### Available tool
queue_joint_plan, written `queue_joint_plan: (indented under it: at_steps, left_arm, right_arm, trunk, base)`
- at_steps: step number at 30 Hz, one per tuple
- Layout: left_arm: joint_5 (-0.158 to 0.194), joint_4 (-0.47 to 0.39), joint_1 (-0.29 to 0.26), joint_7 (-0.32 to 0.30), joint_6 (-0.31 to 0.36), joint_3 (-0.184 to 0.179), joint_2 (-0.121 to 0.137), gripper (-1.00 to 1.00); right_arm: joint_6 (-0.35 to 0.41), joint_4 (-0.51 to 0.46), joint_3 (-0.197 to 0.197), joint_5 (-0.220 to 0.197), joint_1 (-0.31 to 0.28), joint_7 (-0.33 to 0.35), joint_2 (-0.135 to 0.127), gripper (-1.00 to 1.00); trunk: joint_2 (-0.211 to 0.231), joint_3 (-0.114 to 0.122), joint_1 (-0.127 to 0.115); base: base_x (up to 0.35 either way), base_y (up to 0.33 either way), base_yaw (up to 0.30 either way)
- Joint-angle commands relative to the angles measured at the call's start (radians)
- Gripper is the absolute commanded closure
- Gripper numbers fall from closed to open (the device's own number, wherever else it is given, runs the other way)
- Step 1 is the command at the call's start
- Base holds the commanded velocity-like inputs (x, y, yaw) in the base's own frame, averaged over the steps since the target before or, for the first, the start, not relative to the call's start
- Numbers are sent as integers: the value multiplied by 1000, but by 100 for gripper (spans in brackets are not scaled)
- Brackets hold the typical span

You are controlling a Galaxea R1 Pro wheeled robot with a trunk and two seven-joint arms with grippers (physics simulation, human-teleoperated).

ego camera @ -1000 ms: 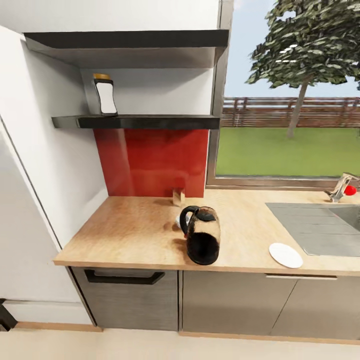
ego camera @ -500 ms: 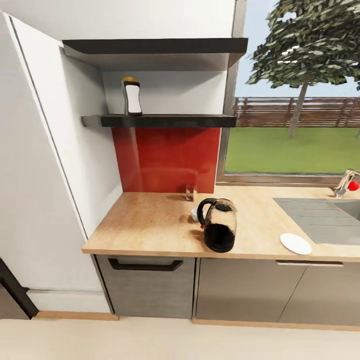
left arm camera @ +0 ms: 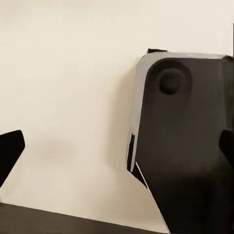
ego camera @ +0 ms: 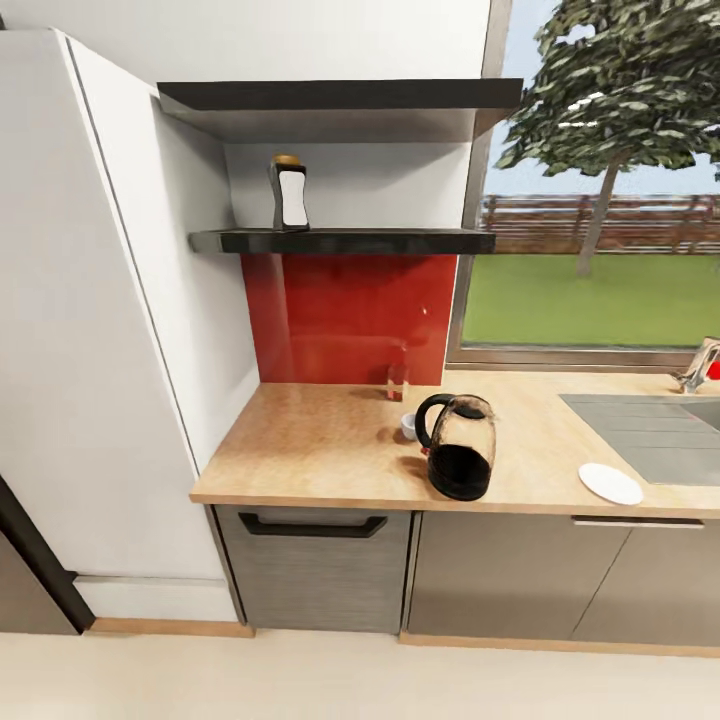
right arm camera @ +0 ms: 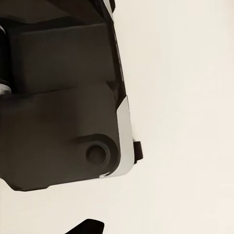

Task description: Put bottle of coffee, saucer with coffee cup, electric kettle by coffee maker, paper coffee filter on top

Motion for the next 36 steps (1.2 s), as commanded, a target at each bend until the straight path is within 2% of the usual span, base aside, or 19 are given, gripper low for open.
queue_joint_plan:
  at_steps: [1,2,3,5,13,14,15,17,20,23,33,36]
  left_arm:
    - [-1,-32,-8,-1,-3,6,0,-100]
    - [-3,-66,-11,0,-3,5,-1,-100]
    - [-5,-301,-17,3,-3,14,9,-100]
    - [-5,-481,-18,-1,-2,8,9,-100]
    - [-2,-738,-18,-14,-4,5,-3,-100]
    - [1,-847,-18,-36,-3,6,-4,-100]
    - [3,-889,-17,-52,-2,5,-3,-100]
    - [3,-1006,-11,-138,8,3,-1,-100]
    - [-1,-1040,-8,-188,9,2,0,-100]
    - [-3,-1049,-8,-209,9,2,0,-100]
    - [-3,-1079,-12,-218,6,3,-4,-100]
    - [-2,-1118,-16,-219,5,-15,-3,-100]
  right_arm:
    - [-4,0,-8,10,-1,2,0,-100]
    - [-4,0,-8,10,-1,2,1,-100]
    - [-5,0,-6,11,-1,1,0,-100]
    - [-6,-1,-8,10,-1,1,-1,-100]
    - [-6,-1,-9,10,-1,1,-2,-100]
    - [-6,-1,-7,10,-1,1,-2,-100]
    - [-6,-1,-7,10,-1,1,-2,-100]
    - [-10,-1,-6,10,-1,1,-1,-100]
    - [-26,0,-5,11,-1,1,0,-100]
    - [-40,1,-5,12,-1,1,0,-100]
    - [-45,2,-5,12,0,2,-1,-100]
    - [-45,2,-5,12,0,1,0,-100]
  trunk:
    - [-2,-2,1]
    - [-2,-2,1]
    - [-2,-2,1]
    - [-2,-2,1]
    - [-2,-2,1]
    - [-2,-2,1]
    - [-2,-2,1]
    - [-2,-2,1]
    - [-2,-2,1]
    - [-2,-2,1]
    - [-2,-2,1]
    - [-2,-2,1]
  base:
    - [0,0,0]
    - [0,0,0]
    - [0,0,0]
    - [0,0,0]
    - [0,0,0]
    - [0,0,0]
    - [0,0,0]
    - [0,0,0]
    - [0,0,0]
    - [-120,0,0]
    - [-124,0,0]
    - [-9,0,0]
